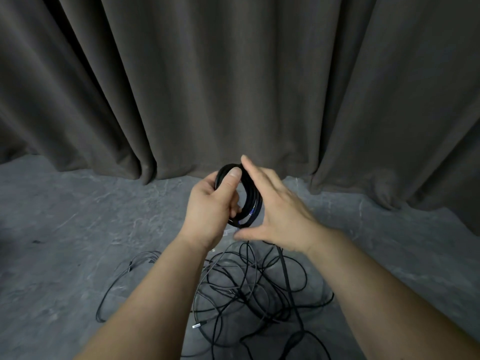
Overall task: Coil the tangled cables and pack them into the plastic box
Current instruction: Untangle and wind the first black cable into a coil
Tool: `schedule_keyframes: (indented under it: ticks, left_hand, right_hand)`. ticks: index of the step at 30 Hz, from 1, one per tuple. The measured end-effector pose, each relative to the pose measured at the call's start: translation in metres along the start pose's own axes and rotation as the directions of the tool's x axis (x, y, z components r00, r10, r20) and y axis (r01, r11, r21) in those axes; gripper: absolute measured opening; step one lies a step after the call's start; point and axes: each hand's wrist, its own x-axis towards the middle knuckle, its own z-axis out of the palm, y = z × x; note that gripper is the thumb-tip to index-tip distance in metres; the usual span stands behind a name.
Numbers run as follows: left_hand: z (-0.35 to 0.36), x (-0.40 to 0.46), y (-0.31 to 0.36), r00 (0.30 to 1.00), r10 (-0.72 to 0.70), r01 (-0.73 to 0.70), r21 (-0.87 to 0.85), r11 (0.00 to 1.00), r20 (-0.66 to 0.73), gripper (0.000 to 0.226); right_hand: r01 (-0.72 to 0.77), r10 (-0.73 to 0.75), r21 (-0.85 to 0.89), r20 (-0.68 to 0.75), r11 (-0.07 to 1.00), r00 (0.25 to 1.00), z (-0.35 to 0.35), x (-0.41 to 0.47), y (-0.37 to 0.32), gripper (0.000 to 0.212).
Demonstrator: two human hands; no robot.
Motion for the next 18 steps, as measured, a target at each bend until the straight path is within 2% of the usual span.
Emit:
schedule_keyframes:
  ticks: [6,10,15,18]
  left_hand:
    - [-0.003,0.0,-0.003,0.999,-0.006,0.007,-0.039,0.999,0.033,0.036]
    - [-0.001,0.0,-0.005,0.997,-0.015,0.019,-0.041,0.999,0.081,0.035]
    - [0.002,-0.006,0.0,0.98,0.04,-0.038,-0.013,0.999,0.193,0.016]
    - [0.002,-0.008,0.005,0.982,0.045,-0.048,0.014,0.999,0.182,0.015]
  right_hand:
    - [0.007,0.002,0.108,-0.086,0.994,0.996,0.001,0.002,0.003,0.127]
    - [-0.007,0.038,0.203,-0.15,0.979,0.988,0.005,0.003,0.007,0.123]
    - [-0.009,0.064,0.346,-0.147,0.938,0.987,0.008,0.003,0.008,0.12]
    - [0.009,0.062,0.486,-0.131,0.874,0.989,0.015,0.005,0.006,0.114]
